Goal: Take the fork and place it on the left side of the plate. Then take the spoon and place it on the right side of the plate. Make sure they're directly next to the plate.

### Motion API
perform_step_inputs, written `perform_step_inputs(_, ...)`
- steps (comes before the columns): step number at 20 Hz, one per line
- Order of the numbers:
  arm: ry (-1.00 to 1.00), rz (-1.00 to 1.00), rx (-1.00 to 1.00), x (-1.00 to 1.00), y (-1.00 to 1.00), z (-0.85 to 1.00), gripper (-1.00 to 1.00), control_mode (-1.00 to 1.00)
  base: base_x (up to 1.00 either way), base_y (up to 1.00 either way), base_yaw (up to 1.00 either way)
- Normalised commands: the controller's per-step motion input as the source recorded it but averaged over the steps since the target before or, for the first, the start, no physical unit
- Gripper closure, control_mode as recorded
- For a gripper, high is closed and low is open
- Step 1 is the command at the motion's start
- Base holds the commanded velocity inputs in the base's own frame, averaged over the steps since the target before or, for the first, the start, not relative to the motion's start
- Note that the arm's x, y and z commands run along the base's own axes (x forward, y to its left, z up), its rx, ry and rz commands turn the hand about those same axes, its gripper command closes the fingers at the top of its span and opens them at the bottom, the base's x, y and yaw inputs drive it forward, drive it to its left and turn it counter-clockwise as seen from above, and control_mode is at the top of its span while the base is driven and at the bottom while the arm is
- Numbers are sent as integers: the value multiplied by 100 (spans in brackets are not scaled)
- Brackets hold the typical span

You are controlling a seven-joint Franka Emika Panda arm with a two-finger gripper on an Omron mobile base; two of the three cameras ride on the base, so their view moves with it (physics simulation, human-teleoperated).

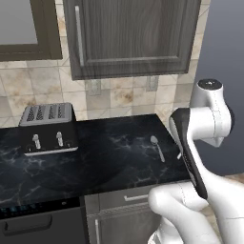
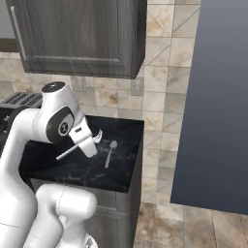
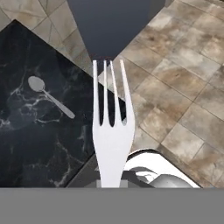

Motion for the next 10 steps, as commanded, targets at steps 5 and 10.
perform_step_inputs(5, 7, 0, -5, -32, -43, -26, 100, -100, 0, 0, 0)
perform_step_inputs(10, 5, 0, -4, -11, -37, -35, 100, -100, 0, 0, 0)
